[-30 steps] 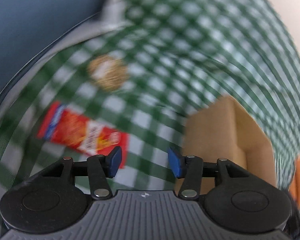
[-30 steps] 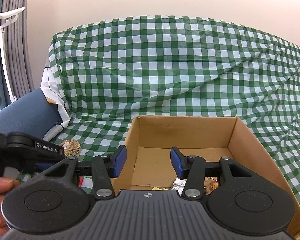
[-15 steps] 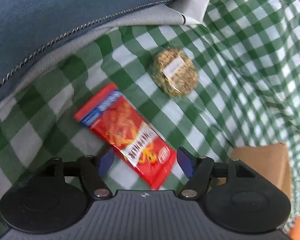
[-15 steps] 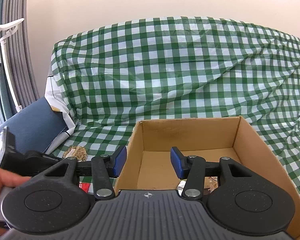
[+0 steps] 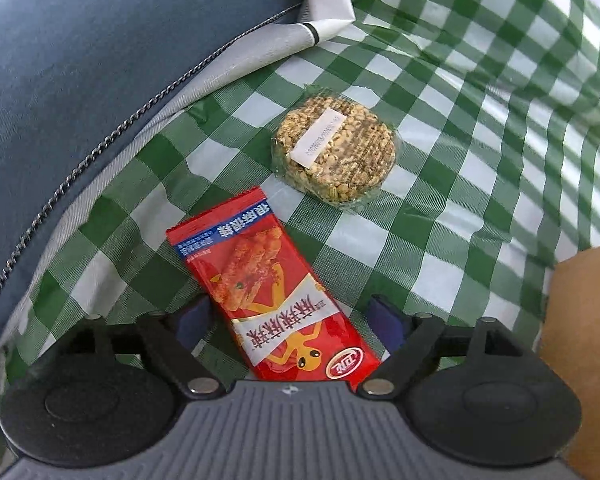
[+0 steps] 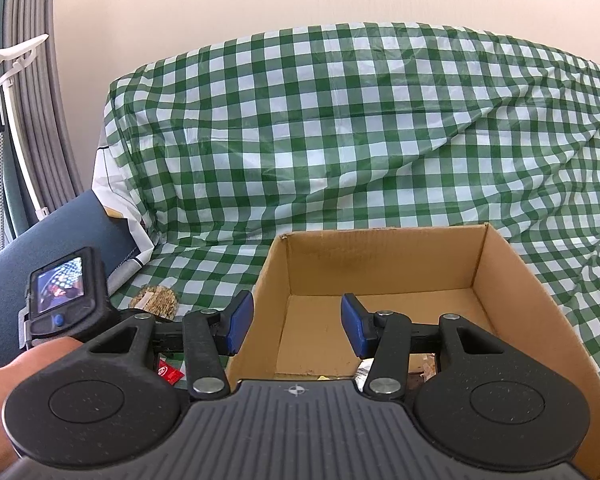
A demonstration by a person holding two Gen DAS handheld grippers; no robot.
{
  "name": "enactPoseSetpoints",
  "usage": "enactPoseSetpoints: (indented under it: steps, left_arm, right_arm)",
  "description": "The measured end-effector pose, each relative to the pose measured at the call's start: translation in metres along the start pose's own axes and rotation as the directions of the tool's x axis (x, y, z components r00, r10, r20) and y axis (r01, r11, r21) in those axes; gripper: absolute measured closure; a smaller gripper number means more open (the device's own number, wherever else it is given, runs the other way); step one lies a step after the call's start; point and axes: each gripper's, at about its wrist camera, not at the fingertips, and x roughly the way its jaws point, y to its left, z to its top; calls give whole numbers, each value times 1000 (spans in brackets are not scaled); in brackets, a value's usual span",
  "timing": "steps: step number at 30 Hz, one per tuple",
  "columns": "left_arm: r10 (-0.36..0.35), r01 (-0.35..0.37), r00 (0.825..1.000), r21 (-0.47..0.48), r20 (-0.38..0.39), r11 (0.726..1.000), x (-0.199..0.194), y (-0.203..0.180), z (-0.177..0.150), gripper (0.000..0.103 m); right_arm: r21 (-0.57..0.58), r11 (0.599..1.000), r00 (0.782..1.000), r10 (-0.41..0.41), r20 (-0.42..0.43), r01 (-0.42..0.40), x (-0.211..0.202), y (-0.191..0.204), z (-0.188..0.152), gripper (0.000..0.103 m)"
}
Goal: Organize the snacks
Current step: 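Move the left tool down to the red spicy-strip packet on the couch, then grasp the red spicy-strip packet with the left tool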
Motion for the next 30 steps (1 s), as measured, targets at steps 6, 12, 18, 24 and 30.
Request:
enactPoseSetpoints:
  steps: [6, 12, 18, 24, 30]
  left_arm:
    - [-14, 14, 1000, 70, -2, 997, -6, 9, 0, 44]
    - [-37, 49, 997, 182, -69, 982, -13, 34, 0, 49]
    - [-128, 147, 988, 283, -84, 948, -41, 62, 4, 51]
    - [-177, 258, 952, 344, -250, 903, -19, 64, -11, 50]
    - [-127, 216, 968, 453, -218, 865, -17, 51, -19, 44]
  right_arm:
    - [-7, 1000, 1000, 1, -11, -1, 9, 7, 1, 52]
    - [-42, 999, 1000, -11, -17, 10, 14, 19, -2, 52]
    - [-72, 997, 1000, -6, -19, 4, 13, 31, -4, 52]
    - [-114, 993, 1000, 2, -21, -5, 17, 46, -7, 52]
    - [-105, 994, 1000, 9, 8, -8, 18, 50, -5, 50]
